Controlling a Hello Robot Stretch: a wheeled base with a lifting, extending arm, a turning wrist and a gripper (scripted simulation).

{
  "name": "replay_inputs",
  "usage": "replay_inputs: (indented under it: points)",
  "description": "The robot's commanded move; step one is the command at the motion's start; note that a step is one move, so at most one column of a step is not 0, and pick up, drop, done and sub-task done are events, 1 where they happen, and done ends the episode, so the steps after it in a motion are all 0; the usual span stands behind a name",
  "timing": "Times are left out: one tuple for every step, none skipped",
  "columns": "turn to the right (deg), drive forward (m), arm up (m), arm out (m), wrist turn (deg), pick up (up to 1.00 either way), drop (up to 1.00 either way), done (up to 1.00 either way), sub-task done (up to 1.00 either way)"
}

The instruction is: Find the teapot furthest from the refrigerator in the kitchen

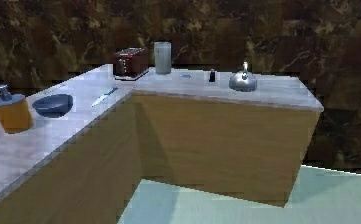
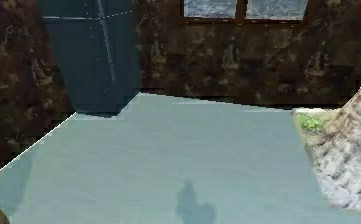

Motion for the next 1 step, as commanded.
replay_inputs:
  points:
    - [45.0,0.00,0.00,0.00,0.0,0.00,0.00,0.00,0.00]
